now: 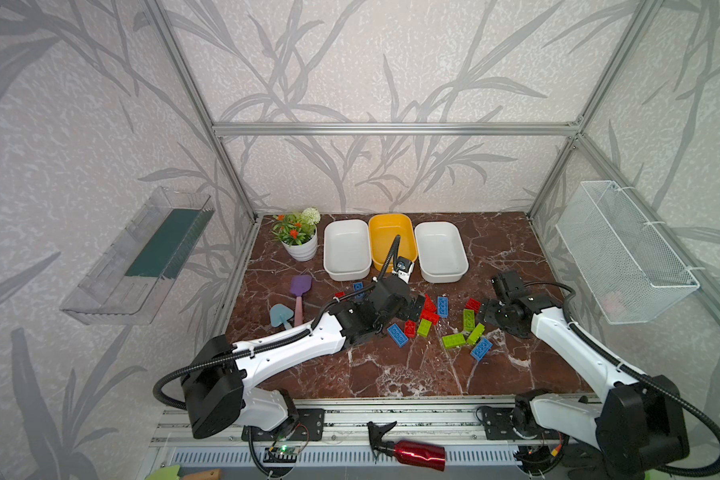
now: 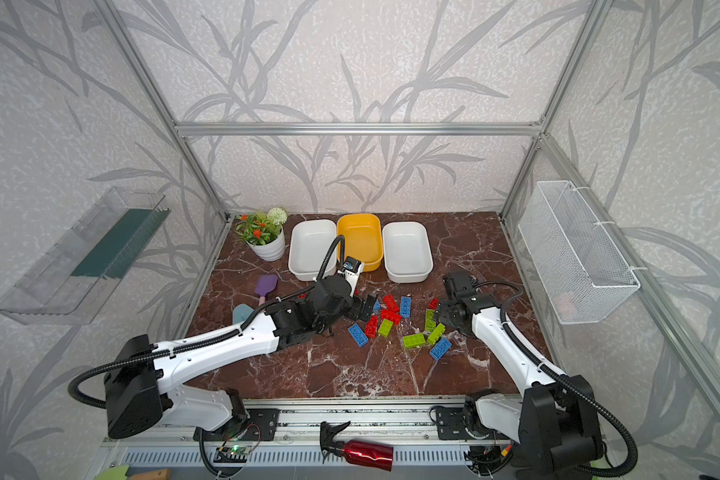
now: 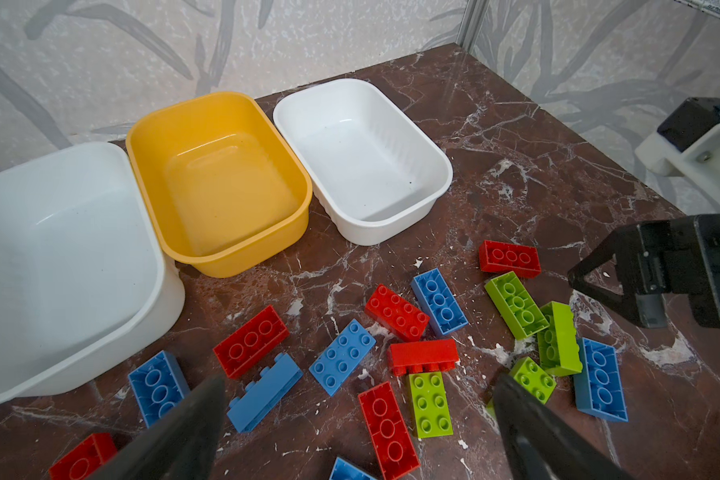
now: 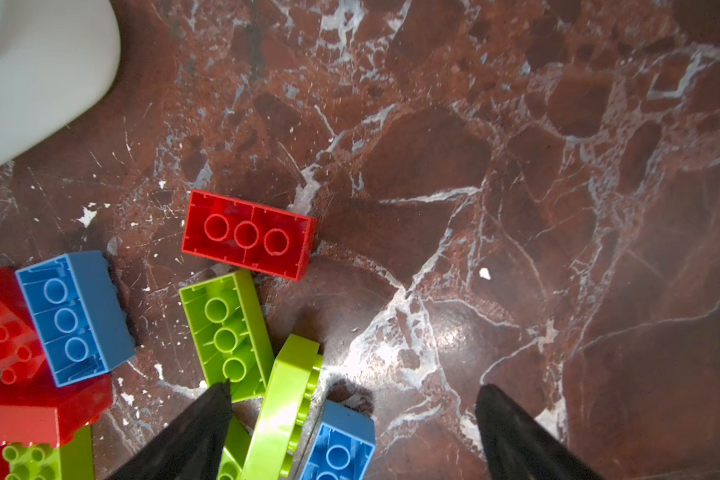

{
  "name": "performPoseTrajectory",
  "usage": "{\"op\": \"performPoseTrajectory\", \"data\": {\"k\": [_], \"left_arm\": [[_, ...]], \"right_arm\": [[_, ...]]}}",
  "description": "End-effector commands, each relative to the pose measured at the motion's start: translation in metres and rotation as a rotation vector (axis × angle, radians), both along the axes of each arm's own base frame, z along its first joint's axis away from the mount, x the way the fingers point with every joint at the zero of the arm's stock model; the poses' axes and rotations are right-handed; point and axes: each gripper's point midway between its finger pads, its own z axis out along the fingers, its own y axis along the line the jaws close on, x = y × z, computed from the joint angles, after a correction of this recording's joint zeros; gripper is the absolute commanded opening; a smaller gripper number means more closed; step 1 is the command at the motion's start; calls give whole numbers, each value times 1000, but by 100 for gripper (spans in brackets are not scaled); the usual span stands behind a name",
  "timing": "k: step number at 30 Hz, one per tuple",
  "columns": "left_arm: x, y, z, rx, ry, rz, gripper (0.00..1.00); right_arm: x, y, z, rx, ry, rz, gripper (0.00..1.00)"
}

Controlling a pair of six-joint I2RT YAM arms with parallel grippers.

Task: Sort the legos into containers by color
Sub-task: 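Grasp a red brick with the right gripper while the left arm moves forward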

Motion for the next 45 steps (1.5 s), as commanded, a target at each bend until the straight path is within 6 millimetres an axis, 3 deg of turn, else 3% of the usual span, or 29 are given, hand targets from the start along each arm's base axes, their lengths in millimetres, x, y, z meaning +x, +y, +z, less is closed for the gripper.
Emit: {"op": "performPoseTrajectory", "data": {"k": [1,15,24,35,42,45], "left_arm": [[0,-2,8,6,-13,-6,99],[-4,19,14,45,-77,15,99],[2,33,15,101,-110,70,99],[1,34,11,136,-101,56,99],[5,29,13,152,-112,33,99],[9,26,12,157,-111,27,99]], "right_arm": [[-2,4,-7,38,14,-79,93],[47,24,-22,76,53,-90,94],[67,29,-34,71,97,-104,93],[79,33,-58,61,206,-103,74],[70,31,-61,51,217,-87,73],[68,33,-67,62,227,-69,65]]}}
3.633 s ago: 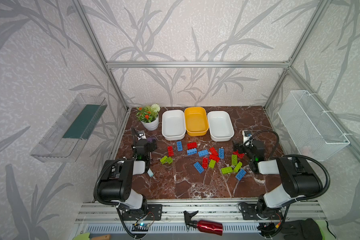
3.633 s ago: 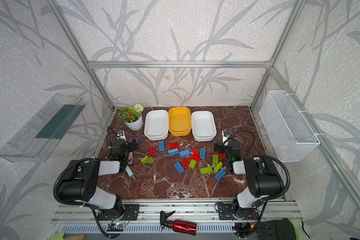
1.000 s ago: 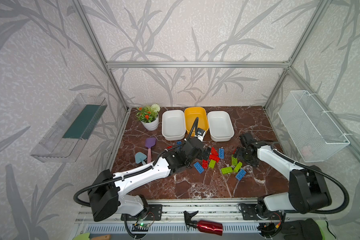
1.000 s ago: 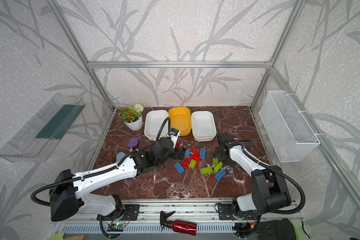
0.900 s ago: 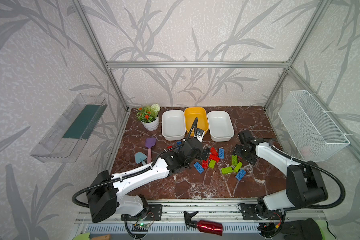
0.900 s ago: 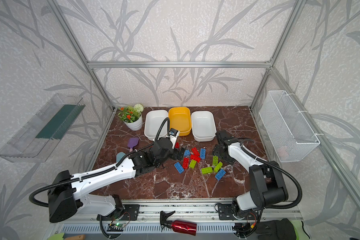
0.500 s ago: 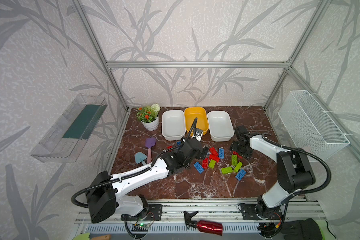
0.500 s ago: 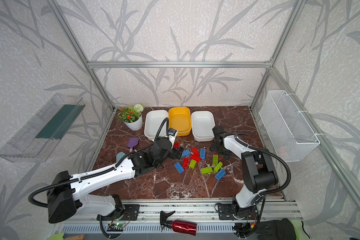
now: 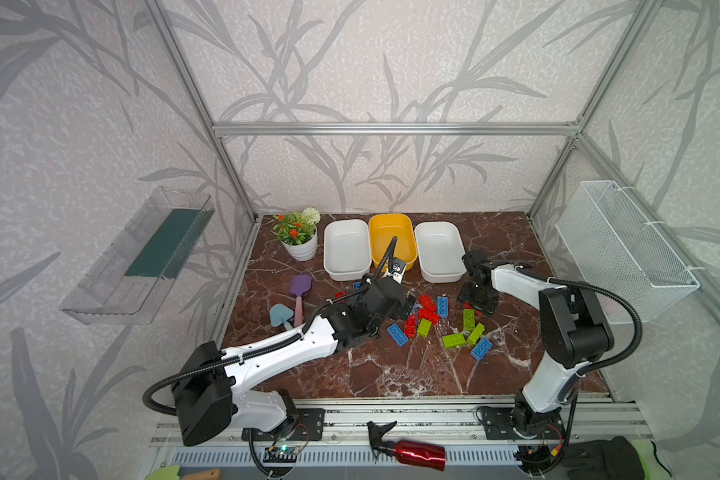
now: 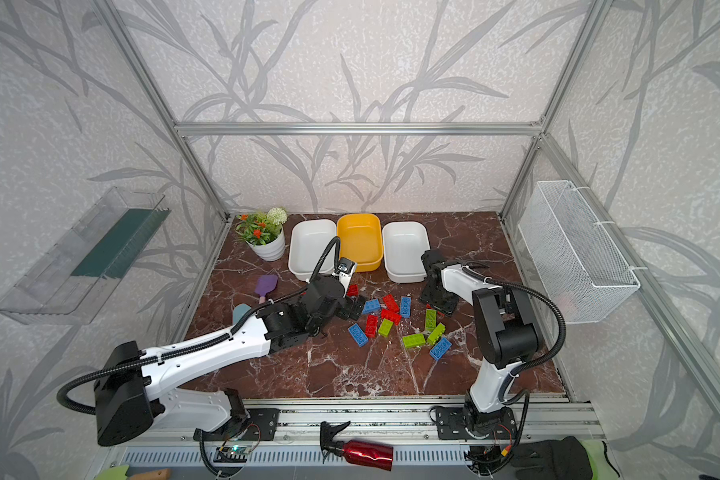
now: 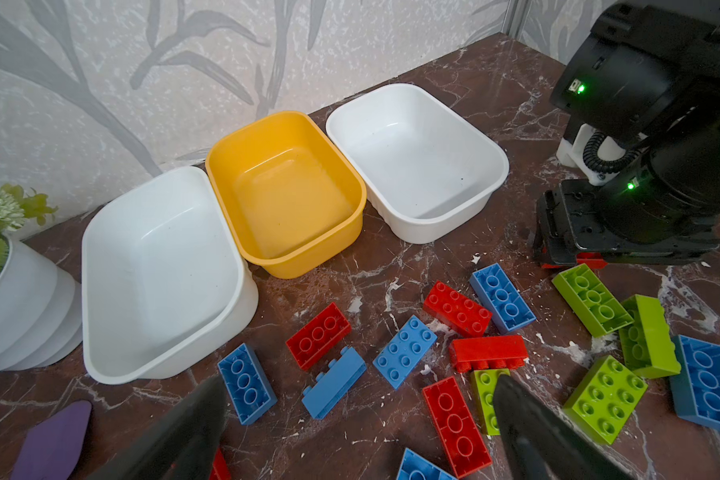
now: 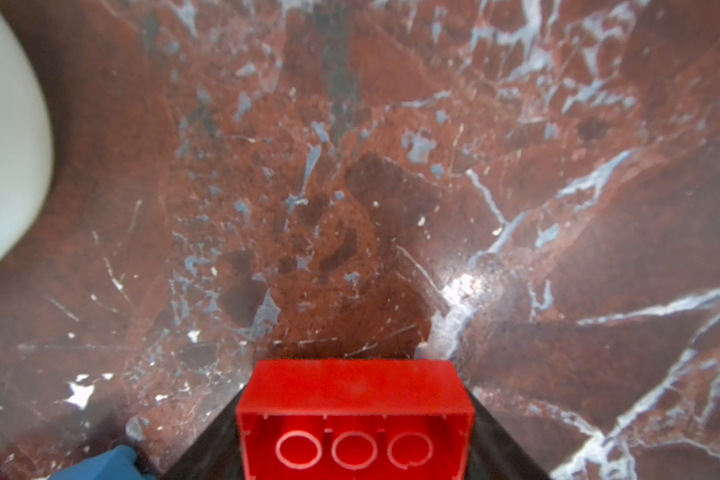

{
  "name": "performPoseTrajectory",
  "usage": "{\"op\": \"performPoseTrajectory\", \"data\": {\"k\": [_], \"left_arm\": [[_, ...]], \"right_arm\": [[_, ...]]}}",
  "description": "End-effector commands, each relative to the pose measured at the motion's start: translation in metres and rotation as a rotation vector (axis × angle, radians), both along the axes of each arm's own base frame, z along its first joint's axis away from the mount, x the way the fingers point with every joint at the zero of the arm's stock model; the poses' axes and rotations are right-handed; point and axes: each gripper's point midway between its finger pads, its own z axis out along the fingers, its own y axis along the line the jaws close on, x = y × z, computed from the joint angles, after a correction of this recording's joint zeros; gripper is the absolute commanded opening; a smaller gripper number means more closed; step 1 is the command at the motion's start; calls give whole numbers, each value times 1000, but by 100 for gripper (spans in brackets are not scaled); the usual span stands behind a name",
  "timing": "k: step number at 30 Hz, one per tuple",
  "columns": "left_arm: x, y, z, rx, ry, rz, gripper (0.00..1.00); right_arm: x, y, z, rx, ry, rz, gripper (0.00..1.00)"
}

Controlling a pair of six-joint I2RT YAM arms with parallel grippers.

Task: Sort the legos into containers by color
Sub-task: 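Grasp a red brick with the right gripper while the left arm moves forward, then carry the red brick with the right gripper into the white bin nearest it and release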

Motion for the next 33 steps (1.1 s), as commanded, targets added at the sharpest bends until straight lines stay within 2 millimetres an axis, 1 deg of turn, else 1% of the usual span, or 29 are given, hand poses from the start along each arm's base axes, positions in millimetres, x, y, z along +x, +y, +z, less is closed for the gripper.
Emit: {"op": "performPoseTrajectory", "data": {"k": [1,5,8,9,12,19,28,33], "left_arm": [[7,-5,7,9,-11,-13,99],[16,-9,6,-31,41,-10,99],[25,-9,8,-99,82,13,99],[27,-9,9,-120,84,24,99],[34,-4,9,-142,86,56,99],[45,7,12,-121,57,114,99],[50,9,14,-137,50,155,99],[52,9,15,-144,47,164,99]], "right_arm": [[-10,-1,-6,11,35,19,64],[-11,4,-11,38,39,41,56],[-11,6,-9,46,32,60,48],[-11,6,-7,46,29,66,47],[-10,6,-3,43,22,95,47],[-4,10,7,46,20,150,42],[-1,16,10,66,28,213,41],[-1,15,18,60,32,233,39]]}}
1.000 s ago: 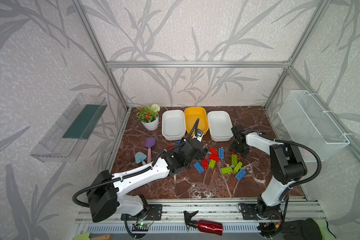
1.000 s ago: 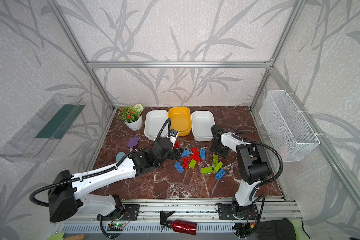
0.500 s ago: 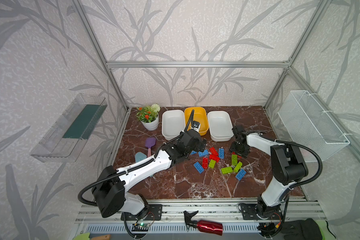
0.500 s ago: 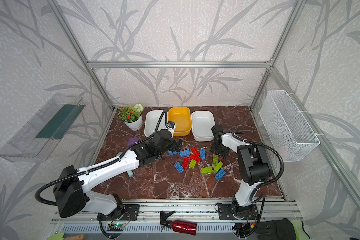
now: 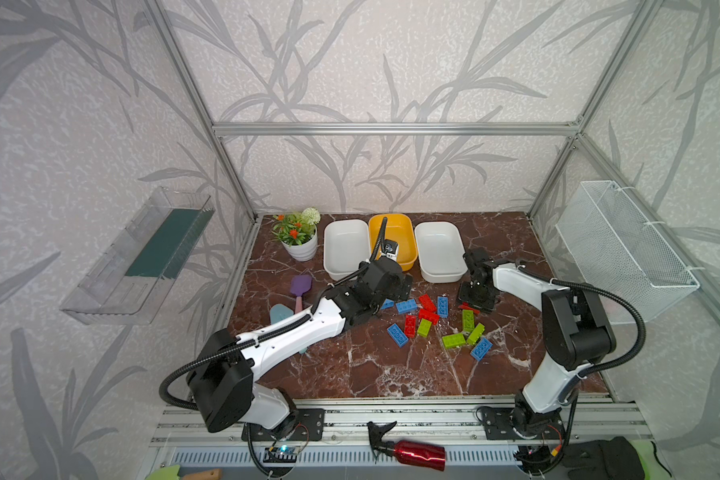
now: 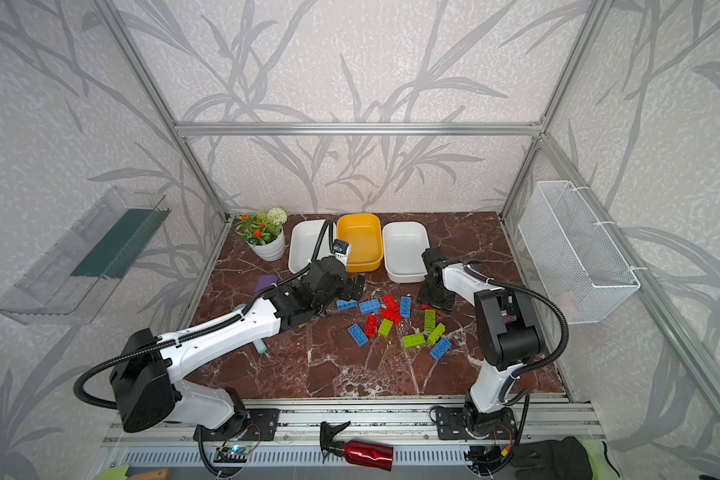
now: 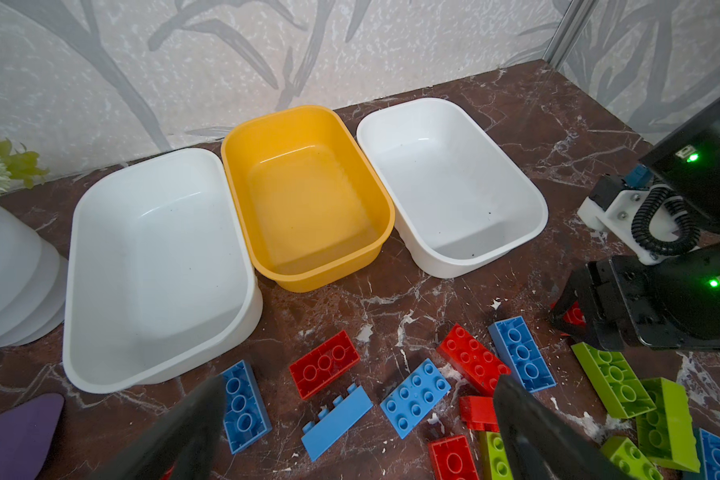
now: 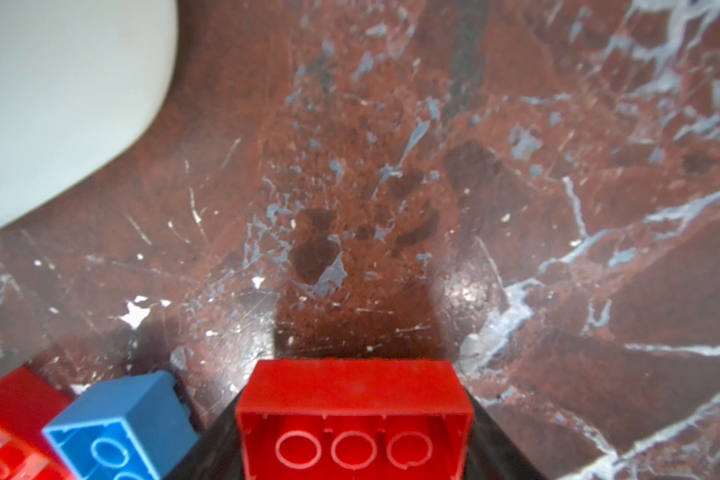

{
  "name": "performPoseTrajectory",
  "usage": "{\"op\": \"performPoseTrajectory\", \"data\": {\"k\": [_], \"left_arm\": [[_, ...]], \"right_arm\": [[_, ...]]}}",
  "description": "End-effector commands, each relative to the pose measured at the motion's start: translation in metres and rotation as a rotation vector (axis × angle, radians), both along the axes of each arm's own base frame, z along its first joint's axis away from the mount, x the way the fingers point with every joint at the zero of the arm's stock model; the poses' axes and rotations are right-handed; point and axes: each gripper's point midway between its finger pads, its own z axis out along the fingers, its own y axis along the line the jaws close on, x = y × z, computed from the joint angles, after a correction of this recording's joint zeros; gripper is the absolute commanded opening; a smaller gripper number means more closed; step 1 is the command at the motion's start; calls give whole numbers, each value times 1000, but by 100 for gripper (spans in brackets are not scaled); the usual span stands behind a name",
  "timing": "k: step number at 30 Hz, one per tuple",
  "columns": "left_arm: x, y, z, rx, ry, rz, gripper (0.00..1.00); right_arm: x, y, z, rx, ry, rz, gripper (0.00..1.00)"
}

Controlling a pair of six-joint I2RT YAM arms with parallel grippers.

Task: Sort the legos into containers by color
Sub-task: 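Carry the red brick with the right gripper into the white bin nearest it and release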

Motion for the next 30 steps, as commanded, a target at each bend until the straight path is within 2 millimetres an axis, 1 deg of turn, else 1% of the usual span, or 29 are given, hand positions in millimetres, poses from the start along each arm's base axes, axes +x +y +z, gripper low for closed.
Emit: {"op": "performPoseTrajectory", "data": {"k": [1,7,8,9,14,16,17,19,23,30], "left_arm": [[9,2,14,-31,-25,44,99],[11,0,16,-32,-30,43,99],[11,-1,17,-32,-34,40,99],[12,-1,18,-32,-36,39,99],[13,3,23,-42,-53,40,99],[15,8,26,-42,-60,48,99],[16,10,27,-40,-63,54,99],[17,17,31,-42,-74,70,99],[20,32,36,-41,-95,109,99],[25,68,43,-19,-128,210,99]], "right_arm": [[-2,-1,13,-5,16,27,39],[2,-1,42,-9,-6,59,39],[4,0,56,-2,-39,64,39],[6,1,63,1,-49,69,39],[29,10,95,33,-120,88,39],[43,17,111,63,-161,95,39],[50,21,108,73,-154,97,39],[68,29,116,99,-183,105,40],[100,40,117,118,-194,111,40],[151,57,105,108,-179,131,40]]}}
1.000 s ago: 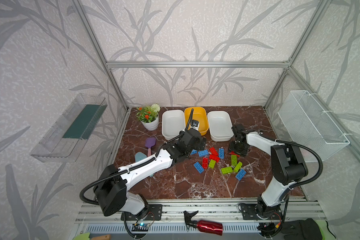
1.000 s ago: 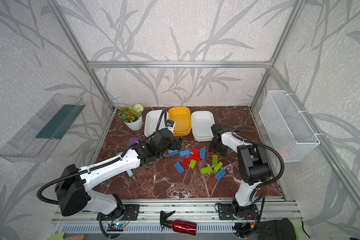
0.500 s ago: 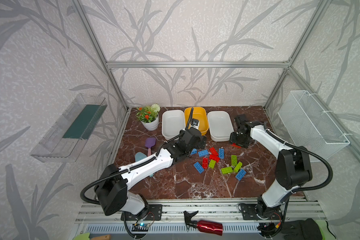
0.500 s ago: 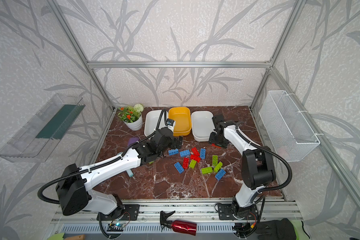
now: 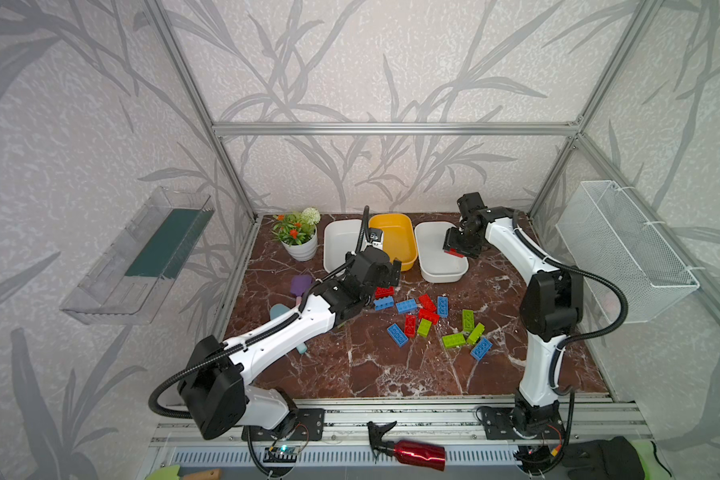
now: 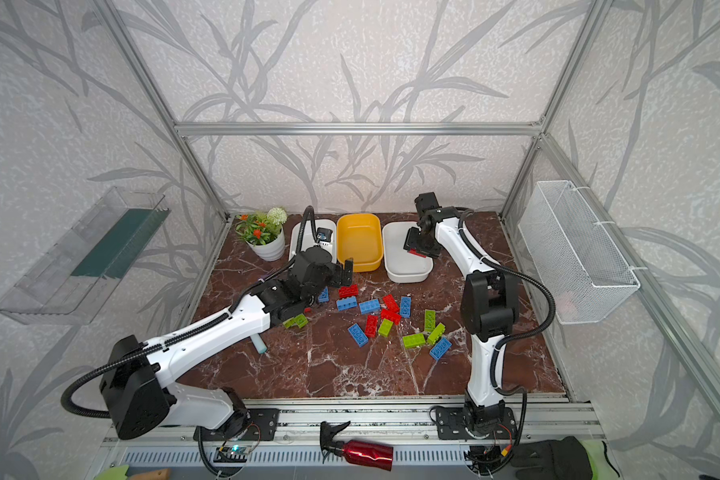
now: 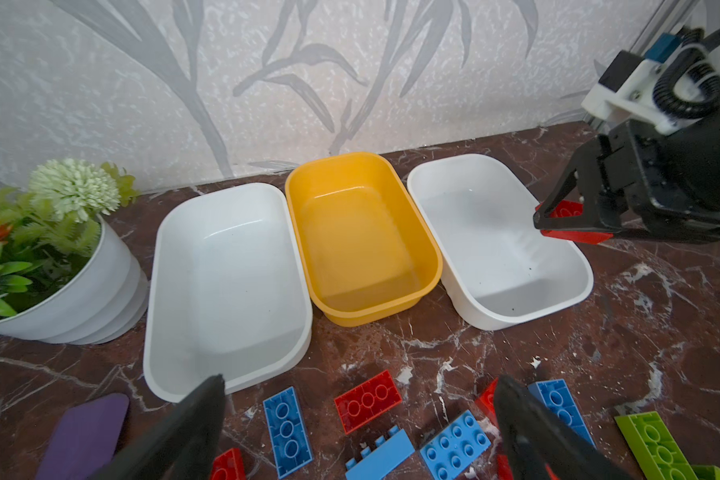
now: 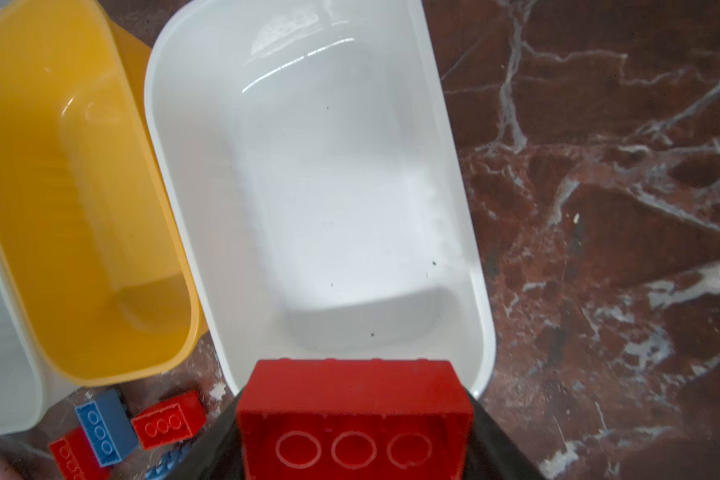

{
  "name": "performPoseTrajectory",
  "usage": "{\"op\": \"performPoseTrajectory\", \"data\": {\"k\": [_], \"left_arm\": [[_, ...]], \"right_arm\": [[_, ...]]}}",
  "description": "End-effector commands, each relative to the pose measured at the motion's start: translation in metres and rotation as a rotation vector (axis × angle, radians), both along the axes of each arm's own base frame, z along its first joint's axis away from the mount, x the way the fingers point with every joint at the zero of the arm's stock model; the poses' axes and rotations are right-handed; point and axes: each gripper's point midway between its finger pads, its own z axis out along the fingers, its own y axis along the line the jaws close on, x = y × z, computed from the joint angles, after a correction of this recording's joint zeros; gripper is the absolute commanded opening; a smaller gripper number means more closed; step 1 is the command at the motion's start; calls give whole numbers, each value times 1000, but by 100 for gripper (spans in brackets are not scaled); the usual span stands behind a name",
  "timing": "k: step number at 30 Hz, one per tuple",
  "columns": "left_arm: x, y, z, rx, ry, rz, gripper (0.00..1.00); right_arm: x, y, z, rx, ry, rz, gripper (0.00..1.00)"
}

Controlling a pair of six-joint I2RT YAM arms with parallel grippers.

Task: Sort the legos into containers by color
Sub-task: 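Carry the red brick with the right gripper into the white bin nearest it and release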

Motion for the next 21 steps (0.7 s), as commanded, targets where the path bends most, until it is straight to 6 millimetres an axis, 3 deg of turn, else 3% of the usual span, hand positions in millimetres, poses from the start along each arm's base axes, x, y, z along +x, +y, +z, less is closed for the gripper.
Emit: {"op": "performPoseTrajectory", "data": {"k": [1,8,14,17,21], "left_arm": [[1,27,8,7,-35,80,99],[4,61,7,7,-36,161,99],[-2,84,3,9,-42,203,99],[-7,94,7,15,-47,222,99],[-12,105,14,11,-67,243,99]], "right_arm": [[10,6,-6,-15,43,22,40],[53,13,-27,-49,71,33,42],[77,17,-49,-62,41,42,47],[87,23,-53,-32,3,34,58],[99,31,-40,5,-66,42,73]]}}
